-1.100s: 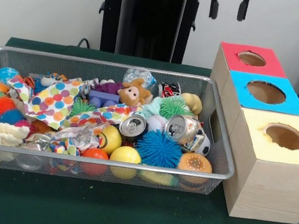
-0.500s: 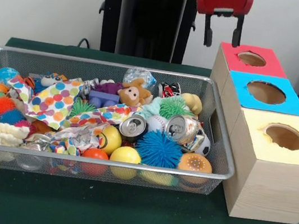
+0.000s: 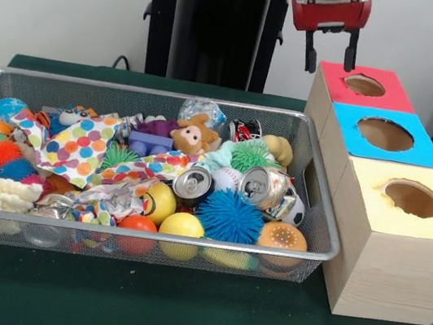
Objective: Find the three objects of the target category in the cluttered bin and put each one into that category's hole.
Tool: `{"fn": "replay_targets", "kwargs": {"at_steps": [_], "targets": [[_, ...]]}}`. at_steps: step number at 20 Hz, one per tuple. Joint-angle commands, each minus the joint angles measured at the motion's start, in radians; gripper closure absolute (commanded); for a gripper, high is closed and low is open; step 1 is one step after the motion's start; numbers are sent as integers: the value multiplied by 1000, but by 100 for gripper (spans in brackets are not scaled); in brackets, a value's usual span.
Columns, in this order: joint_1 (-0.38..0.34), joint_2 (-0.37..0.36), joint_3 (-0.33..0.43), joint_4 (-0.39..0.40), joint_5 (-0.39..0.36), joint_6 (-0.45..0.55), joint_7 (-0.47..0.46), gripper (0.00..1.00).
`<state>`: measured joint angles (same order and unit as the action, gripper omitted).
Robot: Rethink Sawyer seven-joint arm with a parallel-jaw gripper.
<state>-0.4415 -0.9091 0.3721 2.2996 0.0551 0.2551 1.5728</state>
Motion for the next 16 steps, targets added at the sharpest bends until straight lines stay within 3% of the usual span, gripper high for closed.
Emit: {"fn": "replay_targets", "kwargs": {"at_steps": [1, 9, 16], "targets": [[-65, 58, 99, 43, -63, -50, 73, 0], [-166, 77, 179, 21, -75, 17, 41, 0], [-190, 95, 175, -52, -98, 110, 2, 0]]}}
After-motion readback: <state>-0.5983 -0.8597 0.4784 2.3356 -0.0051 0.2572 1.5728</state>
